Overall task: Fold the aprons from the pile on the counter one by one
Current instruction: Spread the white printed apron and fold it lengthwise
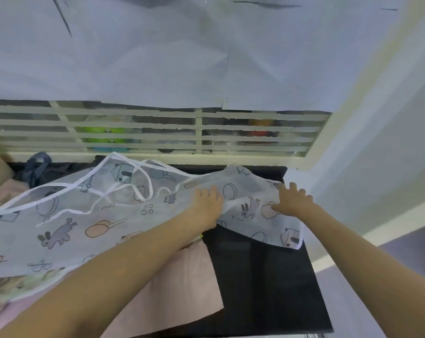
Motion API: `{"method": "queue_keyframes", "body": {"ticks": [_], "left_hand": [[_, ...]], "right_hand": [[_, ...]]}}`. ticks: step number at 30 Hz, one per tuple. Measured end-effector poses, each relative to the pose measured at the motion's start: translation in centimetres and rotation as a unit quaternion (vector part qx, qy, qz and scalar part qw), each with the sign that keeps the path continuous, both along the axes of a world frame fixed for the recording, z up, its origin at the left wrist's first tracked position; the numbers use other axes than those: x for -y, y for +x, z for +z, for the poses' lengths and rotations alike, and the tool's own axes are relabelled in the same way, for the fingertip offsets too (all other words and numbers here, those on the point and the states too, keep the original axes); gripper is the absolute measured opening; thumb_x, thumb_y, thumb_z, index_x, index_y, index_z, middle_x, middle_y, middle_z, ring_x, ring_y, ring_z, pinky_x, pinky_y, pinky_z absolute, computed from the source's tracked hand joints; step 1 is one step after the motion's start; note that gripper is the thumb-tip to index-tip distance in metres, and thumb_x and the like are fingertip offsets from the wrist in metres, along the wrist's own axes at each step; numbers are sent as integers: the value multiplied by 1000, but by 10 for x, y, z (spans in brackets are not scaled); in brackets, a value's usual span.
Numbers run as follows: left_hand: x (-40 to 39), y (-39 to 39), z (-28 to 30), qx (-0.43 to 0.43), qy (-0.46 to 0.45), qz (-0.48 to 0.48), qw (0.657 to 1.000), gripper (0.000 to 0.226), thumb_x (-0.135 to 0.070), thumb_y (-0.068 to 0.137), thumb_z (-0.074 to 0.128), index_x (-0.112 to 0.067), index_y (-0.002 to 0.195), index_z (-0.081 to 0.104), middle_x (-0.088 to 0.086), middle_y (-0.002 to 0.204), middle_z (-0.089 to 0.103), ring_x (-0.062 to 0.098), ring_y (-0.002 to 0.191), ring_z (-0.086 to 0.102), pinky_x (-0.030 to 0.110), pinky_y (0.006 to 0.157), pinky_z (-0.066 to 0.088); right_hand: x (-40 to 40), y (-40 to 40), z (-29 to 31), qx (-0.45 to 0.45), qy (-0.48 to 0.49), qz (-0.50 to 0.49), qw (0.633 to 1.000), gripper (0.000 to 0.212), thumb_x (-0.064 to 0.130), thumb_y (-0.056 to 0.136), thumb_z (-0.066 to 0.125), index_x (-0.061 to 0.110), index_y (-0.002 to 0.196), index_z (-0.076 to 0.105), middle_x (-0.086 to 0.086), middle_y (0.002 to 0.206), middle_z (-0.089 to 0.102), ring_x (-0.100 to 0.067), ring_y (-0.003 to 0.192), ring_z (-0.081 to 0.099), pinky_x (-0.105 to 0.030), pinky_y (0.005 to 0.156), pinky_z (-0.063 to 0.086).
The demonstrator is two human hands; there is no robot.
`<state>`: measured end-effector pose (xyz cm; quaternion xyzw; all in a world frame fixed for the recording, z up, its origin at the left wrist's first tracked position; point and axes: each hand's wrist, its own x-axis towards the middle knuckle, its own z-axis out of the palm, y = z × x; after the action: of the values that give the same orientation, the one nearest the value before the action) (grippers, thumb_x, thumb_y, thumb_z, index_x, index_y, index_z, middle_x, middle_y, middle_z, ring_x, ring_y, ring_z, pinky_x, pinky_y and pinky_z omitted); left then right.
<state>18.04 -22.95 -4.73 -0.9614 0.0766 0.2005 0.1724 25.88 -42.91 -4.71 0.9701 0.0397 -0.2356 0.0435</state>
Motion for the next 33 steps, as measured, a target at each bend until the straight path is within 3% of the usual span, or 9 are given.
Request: {"method": "queue_keyframes", "body": {"ticks": [5, 8, 11, 15, 21, 24, 26, 29, 33], "left_hand": [[-13, 20, 1, 18, 44, -2, 999, 26, -5, 94, 47, -13, 116, 57, 6, 123, 59, 25, 116, 55, 36, 100, 40], [-36, 26, 11, 52, 46, 54, 996, 21, -13, 95, 46, -14, 112, 59, 5, 117, 63, 24, 109, 59, 34, 97, 38], [-53, 23, 14, 71, 84, 68, 992, 22, -12, 95, 43, -15, 110, 59, 3, 111, 65, 23, 104, 61, 33, 99, 34], [-54, 9, 7, 59, 107, 68, 990, 25, -10, 97, 37, -15, 110, 58, 2, 108, 65, 23, 101, 61, 33, 97, 33], [-55, -17, -6, 91, 53, 3, 994, 22, -23, 99, 40, -18, 109, 59, -2, 106, 67, 20, 94, 64, 30, 91, 40], [-40, -33, -10, 133, 5, -104, 986, 19, -31, 81, 60, -21, 90, 73, 0, 103, 67, 16, 90, 66, 29, 83, 50], [-24, -51, -22, 11, -7, -167, 986, 34, -32, 87, 52, -11, 108, 68, 8, 141, 44, 21, 131, 42, 37, 100, 39], [2, -69, -26, -235, -96, -94, 963, 45, -45, 90, 51, -9, 113, 65, 3, 151, 29, 18, 143, 15, 36, 113, 22], [-3, -49, -31, -90, -183, -80, 976, 56, -44, 86, 25, -9, 102, 65, 4, 135, 48, 21, 122, 44, 33, 101, 38]], "right_hand": [[46, 1, -16, -162, 24, -110, 980, 73, 55, 95, 41, 5, 145, 27, -17, 146, 37, -34, 125, 45, -36, 99, 40], [42, -4, -17, -240, 255, -230, 908, 50, 41, 97, 47, 7, 133, 41, -17, 126, 56, -27, 94, 58, -29, 80, 48], [20, 13, -23, -99, 437, -328, 832, 34, 19, 95, 51, -2, 122, 50, -18, 113, 60, -30, 88, 61, -40, 75, 56], [-19, 34, 14, -16, 539, -336, 772, 26, 26, 99, 43, 4, 109, 52, -10, 88, 54, -24, 69, 53, -36, 65, 51], [-8, 75, 78, 127, 618, -284, 722, 15, 20, 97, 43, 15, 89, 53, -13, 105, 62, -23, 92, 60, -35, 84, 53], [8, 66, 70, 130, 490, -191, 841, 28, 35, 94, 47, 12, 79, 51, -11, 92, 60, -24, 82, 59, -36, 75, 51], [23, 50, 53, 85, 286, -91, 950, 44, 51, 91, 47, 10, 76, 51, -5, 76, 57, -20, 67, 56, -29, 65, 44], [41, 32, 33, -10, 131, -69, 989, 43, 56, 91, 42, 15, 75, 47, -3, 71, 59, -22, 69, 61, -29, 73, 45], [34, 18, 4, 21, 22, 12, 999, 19, 32, 90, 49, 18, 102, 49, -1, 98, 56, -25, 97, 53, -40, 95, 31]]}}
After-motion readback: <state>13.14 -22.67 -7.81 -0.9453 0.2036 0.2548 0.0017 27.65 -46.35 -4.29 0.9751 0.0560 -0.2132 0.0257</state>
